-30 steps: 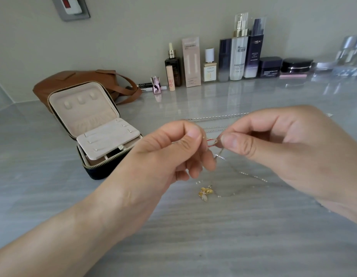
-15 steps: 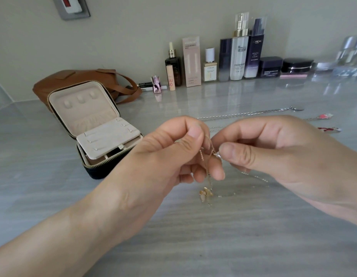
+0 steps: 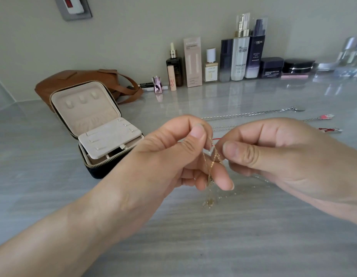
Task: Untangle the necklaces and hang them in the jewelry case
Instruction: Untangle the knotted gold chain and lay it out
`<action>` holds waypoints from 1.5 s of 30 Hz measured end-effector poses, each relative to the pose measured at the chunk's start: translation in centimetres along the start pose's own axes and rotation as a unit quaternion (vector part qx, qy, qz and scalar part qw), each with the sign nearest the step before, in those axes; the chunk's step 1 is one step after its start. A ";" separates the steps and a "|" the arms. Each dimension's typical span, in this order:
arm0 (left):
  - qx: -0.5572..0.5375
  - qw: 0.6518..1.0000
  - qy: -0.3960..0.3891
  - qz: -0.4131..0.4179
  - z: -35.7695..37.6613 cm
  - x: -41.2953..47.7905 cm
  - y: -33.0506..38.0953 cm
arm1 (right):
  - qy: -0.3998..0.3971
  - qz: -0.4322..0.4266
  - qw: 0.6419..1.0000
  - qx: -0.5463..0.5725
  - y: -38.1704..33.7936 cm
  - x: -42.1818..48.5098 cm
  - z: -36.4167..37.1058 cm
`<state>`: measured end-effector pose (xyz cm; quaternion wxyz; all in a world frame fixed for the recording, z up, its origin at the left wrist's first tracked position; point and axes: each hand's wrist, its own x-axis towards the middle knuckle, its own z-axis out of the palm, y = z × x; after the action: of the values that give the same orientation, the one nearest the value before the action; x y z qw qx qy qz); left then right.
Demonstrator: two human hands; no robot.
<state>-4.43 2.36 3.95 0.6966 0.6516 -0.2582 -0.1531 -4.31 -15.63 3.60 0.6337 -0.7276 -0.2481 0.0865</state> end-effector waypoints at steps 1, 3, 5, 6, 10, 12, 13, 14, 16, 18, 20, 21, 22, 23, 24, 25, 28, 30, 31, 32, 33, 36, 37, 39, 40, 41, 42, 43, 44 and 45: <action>-0.006 1.000 -0.004 -0.002 0.0 0.0 0.0 | -0.012 0.002 1.000 0.000 0.0 -0.1 0.0; -0.016 1.000 -0.012 -0.005 0.1 0.0 0.0 | -0.036 0.002 0.999 0.001 0.0 -0.1 -0.2; -0.019 1.000 -0.018 -0.006 0.2 0.0 0.0 | -0.061 0.002 0.998 0.008 0.0 0.0 -0.2; -0.018 1.000 -0.021 -0.007 0.2 0.0 0.0 | -0.070 0.002 0.997 0.013 0.0 0.0 -0.1; -0.023 0.999 -0.026 -0.010 0.3 -0.1 0.1 | -0.069 -0.001 0.997 0.023 0.1 0.1 -0.1; -0.024 0.999 -0.022 -0.011 0.2 -0.1 0.1 | -0.070 -0.006 0.997 0.017 -0.1 0.0 -0.2; -0.025 0.999 -0.020 -0.011 0.2 -0.1 0.2 | -0.072 -0.011 0.997 0.012 -0.3 0.0 -0.1; -0.024 0.999 -0.018 -0.009 0.1 -0.1 0.2 | -0.068 -0.020 0.998 0.001 -0.5 -0.2 -0.1; -0.021 1.000 -0.011 -0.007 0.0 0.0 0.2 | -0.030 -0.049 0.997 -0.055 -0.7 -0.4 0.0; -0.005 1.000 -0.002 -0.003 0.0 0.0 0.2 | 0.013 -0.076 0.990 -0.116 -0.8 -0.5 0.3; 0.022 1.000 0.004 0.004 0.0 0.0 0.1 | 0.030 -0.083 0.986 -0.139 -1.0 -0.6 0.6; 0.031 0.999 0.007 0.005 0.0 0.1 0.1 | 0.033 -0.083 0.985 -0.145 -1.0 -0.6 0.7; 0.035 0.999 0.009 0.005 0.0 0.1 0.1 | 0.034 -0.082 0.985 -0.149 -1.0 -0.6 0.7; 0.035 0.999 0.010 0.005 -0.1 0.1 0.2 | 0.040 -0.081 0.984 -0.154 -0.9 -0.6 0.6; 0.037 0.999 0.008 0.005 -0.1 0.1 0.2 | 0.048 -0.079 0.983 -0.158 -0.9 -0.6 0.6; 0.039 0.999 0.006 0.007 -0.1 0.1 0.2 | 0.056 -0.077 0.983 -0.158 -0.8 -0.5 0.5; 0.045 0.999 0.008 0.006 -0.1 0.1 0.2 | 0.066 -0.078 0.981 -0.165 -0.8 -0.5 0.4; 0.057 0.998 0.006 0.010 -0.2 0.1 0.2 | 0.078 -0.086 0.976 -0.185 -0.9 -0.5 0.6; 0.067 0.998 0.007 0.011 -0.1 0.1 0.2 | 0.091 -0.090 0.972 -0.195 -0.9 -0.5 0.6; 0.073 0.997 0.013 0.011 -0.1 0.1 0.2 | 0.105 -0.095 0.968 -0.206 -0.9 -0.5 0.6; 0.074 0.997 0.024 0.009 -0.1 0.1 0.2 | 0.120 -0.101 0.963 -0.217 -0.9 -0.6 0.6; 0.064 0.997 0.052 0.002 0.0 0.1 0.2 | 0.155 -0.103 0.956 -0.227 -1.0 -0.6 0.6; 0.063 0.996 0.063 0.002 0.1 0.1 0.2 | 0.163 -0.100 0.956 -0.223 -1.0 -0.5 0.6; 0.065 0.995 0.081 -0.001 0.1 0.1 0.0 | 0.173 -0.095 0.955 -0.219 -1.0 -0.5 0.6; 0.067 0.994 0.086 -0.003 0.2 0.1 0.0 | 0.177 -0.091 0.956 -0.217 -1.0 -0.5 0.6; 0.068 0.994 0.088 -0.006 0.2 0.1 -0.1 | 0.179 -0.085 0.957 -0.212 -1.1 -0.4 0.6; 0.064 0.994 0.089 -0.010 0.2 0.1 -0.1 | 0.180 -0.077 0.959 -0.204 -1.1 -0.4 0.6; 0.053 0.995 0.088 -0.016 0.3 0.1 0.0 | 0.179 -0.069 0.962 -0.193 -1.1 -0.4 0.6; 0.039 0.995 0.086 -0.025 0.2 0.2 0.0 | 0.178 -0.059 0.966 -0.176 -1.2 -0.4 0.5; 0.024 0.996 0.082 -0.034 0.2 0.3 0.0 | 0.176 -0.049 0.971 -0.155 -1.2 -0.4 0.4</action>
<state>-4.31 2.06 4.00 0.6939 0.6869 -0.1816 -0.1169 -5.13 -15.35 4.61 0.5506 -0.8077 -0.1781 -0.1133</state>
